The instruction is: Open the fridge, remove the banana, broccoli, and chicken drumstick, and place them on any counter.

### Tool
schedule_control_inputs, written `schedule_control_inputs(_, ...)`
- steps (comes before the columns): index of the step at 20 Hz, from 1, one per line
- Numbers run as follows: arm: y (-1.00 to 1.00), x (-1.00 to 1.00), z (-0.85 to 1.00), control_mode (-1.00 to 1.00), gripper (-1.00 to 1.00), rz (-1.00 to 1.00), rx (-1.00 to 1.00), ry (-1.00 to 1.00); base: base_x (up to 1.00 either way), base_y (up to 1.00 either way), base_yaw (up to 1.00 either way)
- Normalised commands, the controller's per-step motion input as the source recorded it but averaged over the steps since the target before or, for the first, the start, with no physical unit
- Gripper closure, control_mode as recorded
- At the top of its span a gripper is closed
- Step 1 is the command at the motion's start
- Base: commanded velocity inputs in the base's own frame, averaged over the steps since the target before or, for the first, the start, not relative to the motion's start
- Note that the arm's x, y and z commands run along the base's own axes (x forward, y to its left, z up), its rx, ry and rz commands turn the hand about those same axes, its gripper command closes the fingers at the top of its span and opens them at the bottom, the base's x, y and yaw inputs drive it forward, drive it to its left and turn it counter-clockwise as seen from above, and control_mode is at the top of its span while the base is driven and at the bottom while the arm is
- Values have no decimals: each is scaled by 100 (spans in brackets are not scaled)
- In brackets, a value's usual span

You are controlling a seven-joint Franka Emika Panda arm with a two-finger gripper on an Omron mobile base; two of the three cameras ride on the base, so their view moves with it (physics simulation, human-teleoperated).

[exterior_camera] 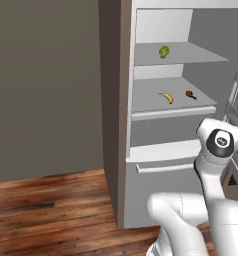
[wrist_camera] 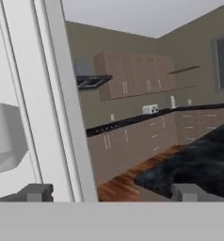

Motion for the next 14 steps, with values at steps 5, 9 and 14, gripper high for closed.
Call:
schedule_control_inputs(5, 68, 0, 42, -100, -100, 9, 0, 18, 0, 0, 0)
schedule_control_inputs(9, 59, 0, 40, -100, -100, 37, 18, 34, 0, 0, 0)
schedule_control_inputs(14, 28, 13, 0, -100, -100, 84, 43, 42, 0, 0, 0)
